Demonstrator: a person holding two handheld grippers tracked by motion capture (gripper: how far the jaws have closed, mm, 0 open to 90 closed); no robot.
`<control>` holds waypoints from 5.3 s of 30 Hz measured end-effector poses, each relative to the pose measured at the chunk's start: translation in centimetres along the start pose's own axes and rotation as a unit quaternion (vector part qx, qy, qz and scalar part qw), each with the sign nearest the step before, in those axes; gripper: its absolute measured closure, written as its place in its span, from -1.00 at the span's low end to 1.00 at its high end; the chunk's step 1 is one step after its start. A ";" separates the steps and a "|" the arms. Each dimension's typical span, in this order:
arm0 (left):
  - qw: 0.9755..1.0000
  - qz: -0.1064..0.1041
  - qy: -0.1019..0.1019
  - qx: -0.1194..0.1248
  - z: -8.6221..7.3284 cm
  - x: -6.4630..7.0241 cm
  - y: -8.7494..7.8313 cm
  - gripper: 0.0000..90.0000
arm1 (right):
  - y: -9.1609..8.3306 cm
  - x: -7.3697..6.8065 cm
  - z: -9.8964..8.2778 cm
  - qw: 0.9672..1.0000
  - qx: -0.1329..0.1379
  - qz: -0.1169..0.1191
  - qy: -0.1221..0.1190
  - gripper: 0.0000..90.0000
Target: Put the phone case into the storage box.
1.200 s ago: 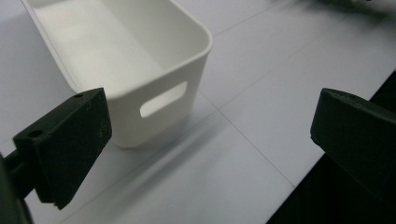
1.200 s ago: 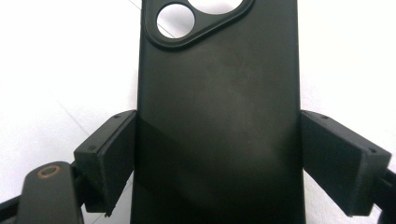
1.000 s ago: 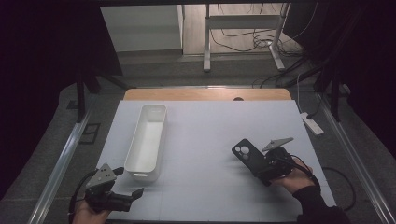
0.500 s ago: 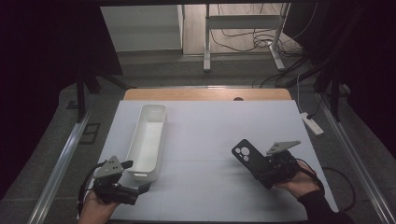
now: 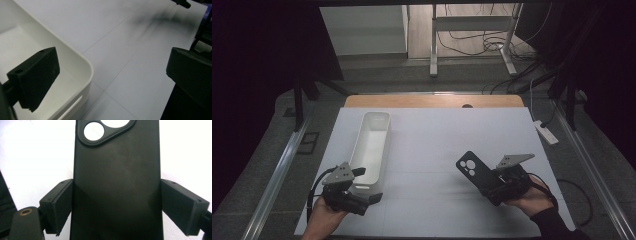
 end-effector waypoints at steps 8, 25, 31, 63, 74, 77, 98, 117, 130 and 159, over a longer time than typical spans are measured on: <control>1.000 -0.024 0.013 0.004 1.3 0.2 1.3 -1.00 | -0.2 -1.1 0.2 1.000 0.008 0.013 -0.009 -0.66; 0.997 -0.073 0.040 0.004 3.1 0.8 3.9 -1.00 | -0.7 -3.7 1.3 0.998 0.032 0.049 -0.030 -0.66; 0.995 -0.089 0.048 0.005 3.3 1.0 4.5 -1.00 | -0.9 -4.3 1.6 0.997 0.040 0.058 -0.035 -0.66; 0.984 -0.154 0.085 0.019 5.7 2.5 7.4 -1.00 | -1.1 -7.8 3.7 0.987 0.079 0.121 -0.068 -0.66; 0.981 -0.167 0.093 0.014 6.0 2.7 8.2 -1.00 | -1.1 -8.8 4.3 0.983 0.086 0.144 -0.076 -0.66; 0.980 -0.175 0.099 0.011 6.1 2.8 8.4 -1.00 | -1.0 -9.1 4.5 0.982 0.087 0.150 -0.082 -0.66; 0.964 -0.233 0.126 0.010 6.5 4.2 9.3 -1.00 | -1.0 -10.7 5.3 0.972 0.095 0.189 -0.100 -0.67; 0.949 -0.285 0.134 0.024 6.6 5.4 9.1 -0.86 | -1.0 -11.7 5.5 0.963 0.105 0.216 -0.123 -0.67; 0.938 -0.321 0.124 0.034 6.6 5.7 8.5 -0.71 | -1.2 -11.9 5.2 0.957 0.113 0.228 -0.141 -0.67; 0.963 -0.252 0.092 0.000 7.0 4.1 8.5 -0.65 | 0.1 -10.2 5.6 0.976 0.109 0.143 -0.121 -1.00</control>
Point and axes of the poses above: each handheld gripper's, and its own axes: y roughly forward along the jaws, z roughly out of its top, x roughly to its right, the point moved 9 cm from there along y, roughly forward along the jaws, and after that the axes turned 13 degrees about -z, right-handed, at the moved point
